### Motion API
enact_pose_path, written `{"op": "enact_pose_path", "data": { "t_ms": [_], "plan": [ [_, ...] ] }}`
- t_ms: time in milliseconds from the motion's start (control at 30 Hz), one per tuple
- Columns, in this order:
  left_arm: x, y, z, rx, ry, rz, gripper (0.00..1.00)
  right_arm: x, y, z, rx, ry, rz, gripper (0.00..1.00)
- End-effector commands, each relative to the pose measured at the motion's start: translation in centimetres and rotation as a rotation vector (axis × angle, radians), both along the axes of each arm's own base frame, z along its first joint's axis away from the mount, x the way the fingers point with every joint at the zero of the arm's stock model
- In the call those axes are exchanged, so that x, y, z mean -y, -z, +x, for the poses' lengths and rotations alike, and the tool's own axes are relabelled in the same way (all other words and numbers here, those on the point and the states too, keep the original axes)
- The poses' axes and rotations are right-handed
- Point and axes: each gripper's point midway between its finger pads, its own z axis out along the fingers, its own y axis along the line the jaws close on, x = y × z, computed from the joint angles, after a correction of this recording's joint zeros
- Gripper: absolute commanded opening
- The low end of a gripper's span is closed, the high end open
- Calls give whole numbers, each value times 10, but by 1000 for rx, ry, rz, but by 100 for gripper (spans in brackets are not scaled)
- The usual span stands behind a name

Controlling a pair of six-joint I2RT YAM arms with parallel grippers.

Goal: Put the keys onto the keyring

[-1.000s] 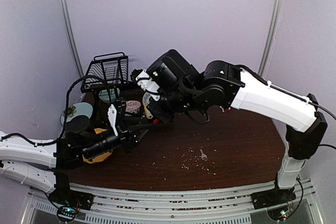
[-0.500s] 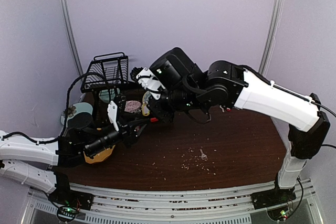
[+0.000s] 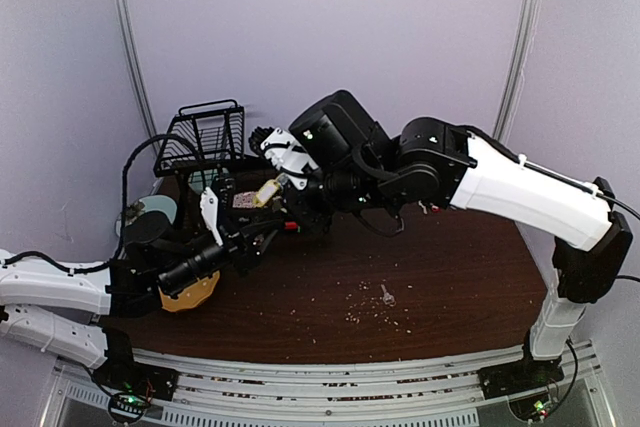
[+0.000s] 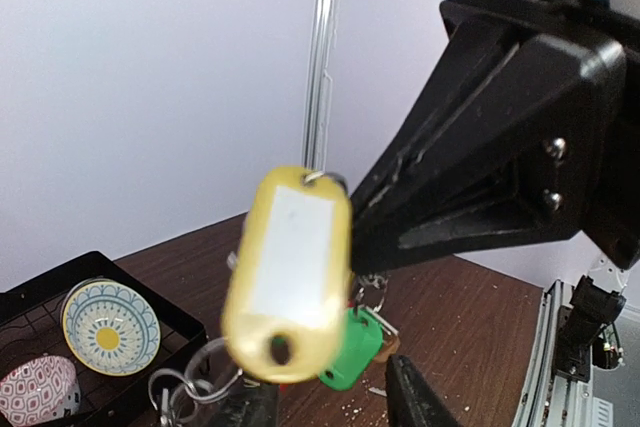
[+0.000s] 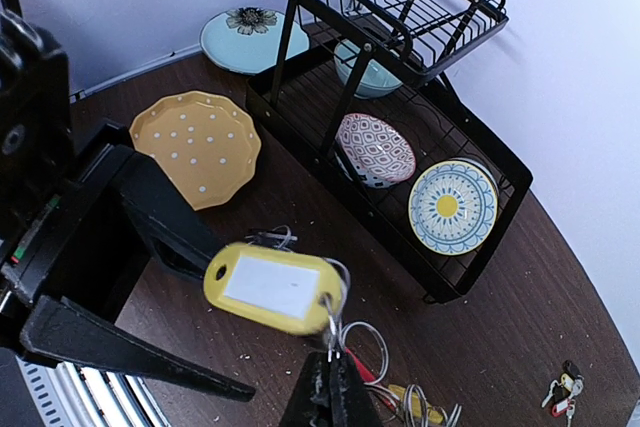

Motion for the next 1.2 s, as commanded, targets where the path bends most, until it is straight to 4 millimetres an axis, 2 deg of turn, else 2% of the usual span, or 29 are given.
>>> {"op": "enact_pose_path", "data": {
  "t_ms": [0,133,367,500,567,633,700,767,867,933,1067,1167],
  "plan": [
    [2,-52,-12,133,65,-132,37,4,-14,-9,12,-33,32,0],
    [10,-49,-17,125,115,-123,36,5,-15,-8,24,-27,25,0],
    [3,-40,-26,122,142,-94,33,12,-13,-6,66,-39,-20,0],
    [-1,-43,-60,201,289,-67,32,17,-19,-15,98,-127,-1,0],
    [-4,-47,-82,244,393,-60,32,18,-24,-21,121,-177,40,0],
    [-9,-56,-95,279,444,-64,32,18,-32,-32,138,-254,103,0],
    [-15,-64,-94,295,415,-65,33,17,-36,-46,143,-340,171,0],
    [-19,-65,-81,297,333,-36,29,19,-36,-55,143,-391,229,0],
    [-13,-62,-68,314,280,42,23,21,-42,-67,147,-450,316,0],
    [-5,-63,-70,333,310,68,19,20,-42,-73,148,-475,355,0],
    [8,-74,-84,387,415,65,19,20,-48,-83,168,-527,438,0],
    [12,-78,-84,388,427,72,17,21,-47,-88,186,-549,475,0]
  ]
}}
